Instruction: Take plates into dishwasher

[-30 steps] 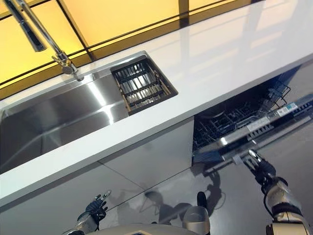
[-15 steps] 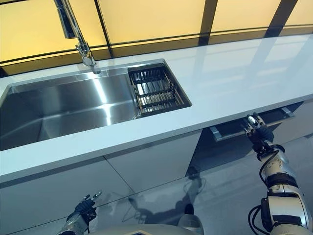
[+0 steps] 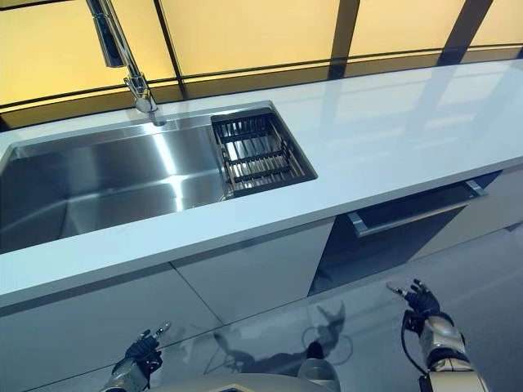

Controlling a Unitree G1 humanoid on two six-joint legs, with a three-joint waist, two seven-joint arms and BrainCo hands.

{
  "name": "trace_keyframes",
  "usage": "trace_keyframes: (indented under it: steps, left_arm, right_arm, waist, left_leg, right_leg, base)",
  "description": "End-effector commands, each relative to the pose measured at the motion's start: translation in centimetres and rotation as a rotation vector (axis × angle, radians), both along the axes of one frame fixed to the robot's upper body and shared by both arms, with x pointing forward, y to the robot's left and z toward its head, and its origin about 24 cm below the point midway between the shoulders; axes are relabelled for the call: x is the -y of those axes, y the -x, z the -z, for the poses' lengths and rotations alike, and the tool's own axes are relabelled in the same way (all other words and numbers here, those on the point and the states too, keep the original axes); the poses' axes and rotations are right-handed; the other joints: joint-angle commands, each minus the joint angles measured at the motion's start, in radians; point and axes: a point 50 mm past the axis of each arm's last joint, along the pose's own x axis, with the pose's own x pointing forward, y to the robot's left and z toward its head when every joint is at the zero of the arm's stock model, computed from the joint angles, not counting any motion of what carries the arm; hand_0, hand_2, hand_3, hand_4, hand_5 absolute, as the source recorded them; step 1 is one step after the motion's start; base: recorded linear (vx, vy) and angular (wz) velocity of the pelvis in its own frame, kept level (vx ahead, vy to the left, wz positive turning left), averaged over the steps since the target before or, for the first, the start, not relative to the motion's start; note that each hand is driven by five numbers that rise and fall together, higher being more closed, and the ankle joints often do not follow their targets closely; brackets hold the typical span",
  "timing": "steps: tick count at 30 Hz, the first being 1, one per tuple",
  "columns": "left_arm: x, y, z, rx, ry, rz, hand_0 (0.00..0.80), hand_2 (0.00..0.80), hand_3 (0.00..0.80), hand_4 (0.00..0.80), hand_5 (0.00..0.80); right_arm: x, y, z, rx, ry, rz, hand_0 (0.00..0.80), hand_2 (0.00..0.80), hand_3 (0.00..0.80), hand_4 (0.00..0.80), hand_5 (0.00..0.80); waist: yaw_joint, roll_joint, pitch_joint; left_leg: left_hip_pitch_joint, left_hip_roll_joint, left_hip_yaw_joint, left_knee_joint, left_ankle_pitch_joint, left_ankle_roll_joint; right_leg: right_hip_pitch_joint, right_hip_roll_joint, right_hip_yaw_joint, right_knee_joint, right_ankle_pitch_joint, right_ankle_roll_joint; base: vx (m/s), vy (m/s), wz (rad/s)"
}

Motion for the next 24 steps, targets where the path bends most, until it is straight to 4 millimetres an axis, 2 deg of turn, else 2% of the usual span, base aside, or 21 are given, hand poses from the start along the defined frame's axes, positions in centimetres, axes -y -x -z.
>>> trace_keyframes:
  steps: [1,2,4,10,19,24]
  left_arm:
    - [0.1,-2.7,-0.7,0.083,-0.021,0.005,0.0,0.0,0.0,0.0,0.0]
    - [0.1,-2.7,-0.8,0.083,-0.021,0.005,0.0,0.0,0.0,0.0,0.0]
    - [0.8,-2.9,-0.6,0.082,-0.014,0.031,0.0,0.0,0.0,0.0,0.0]
    - [2.2,-2.9,-0.1,0.059,-0.003,0.084,0.0,0.0,0.0,0.0,0.0]
    - [4.5,-2.3,0.8,-0.059,0.008,0.213,0.0,0.0,0.0,0.0,0.0]
    - [5.3,-2.2,1.0,-0.056,0.046,0.208,0.0,0.0,0.0,0.0,0.0]
  right_arm:
    - [-2.0,-2.0,0.2,0.001,0.066,-0.091,0.0,0.0,0.0,0.0,0.0]
    - [-2.0,-2.0,0.2,0.001,0.066,-0.091,0.0,0.0,0.0,0.0,0.0]
    - [-4.2,-1.0,1.8,-0.061,0.051,-0.126,0.0,0.0,0.0,0.0,0.0]
    - [-8.0,-0.4,3.4,-0.13,0.122,-0.274,0.0,0.0,0.0,0.0,0.0]
    - [-11.8,0.4,4.7,-0.183,0.084,-0.479,0.0,0.0,0.0,0.0,0.0]
    - [-12.5,0.7,5.0,-0.196,0.05,-0.473,0.0,0.0,0.0,0.0,0.0]
  waist:
    - [0.034,-0.017,0.008]
    - [0.034,-0.018,0.008]
    - [0.046,-0.016,0.004]
    - [0.074,-0.012,-0.002]
    - [0.103,-0.002,-0.004]
    - [0.11,0.003,-0.006]
  left_leg:
    - [-0.027,-0.029,0.025,0.013,-0.026,0.064]
    - [-0.028,-0.029,0.024,0.013,-0.026,0.064]
    - [-0.037,-0.027,0.016,0.011,-0.017,0.064]
    - [-0.052,-0.023,-0.008,0.012,-0.002,0.064]
    - [-0.064,-0.013,-0.029,0.014,0.015,0.06]
    - [-0.07,-0.006,-0.029,0.015,0.023,0.055]
  right_leg:
    - [0.031,0.0,0.035,0.011,-0.064,0.028]
    - [0.031,0.0,0.035,0.011,-0.064,0.028]
    - [0.044,-0.001,0.018,0.009,-0.074,0.024]
    - [0.069,-0.008,-0.015,0.014,-0.092,0.019]
    - [0.101,-0.017,-0.059,0.025,-0.114,0.016]
    - [0.114,-0.015,-0.069,0.021,-0.121,0.013]
  base:
    - [0.019,0.023,0.08]
    - [0.031,0.037,0.11]
    - [0.033,0.048,0.16]
    - [0.023,0.04,0.2]
    - [0.01,0.022,0.19]
    - [-0.005,0.009,0.04]
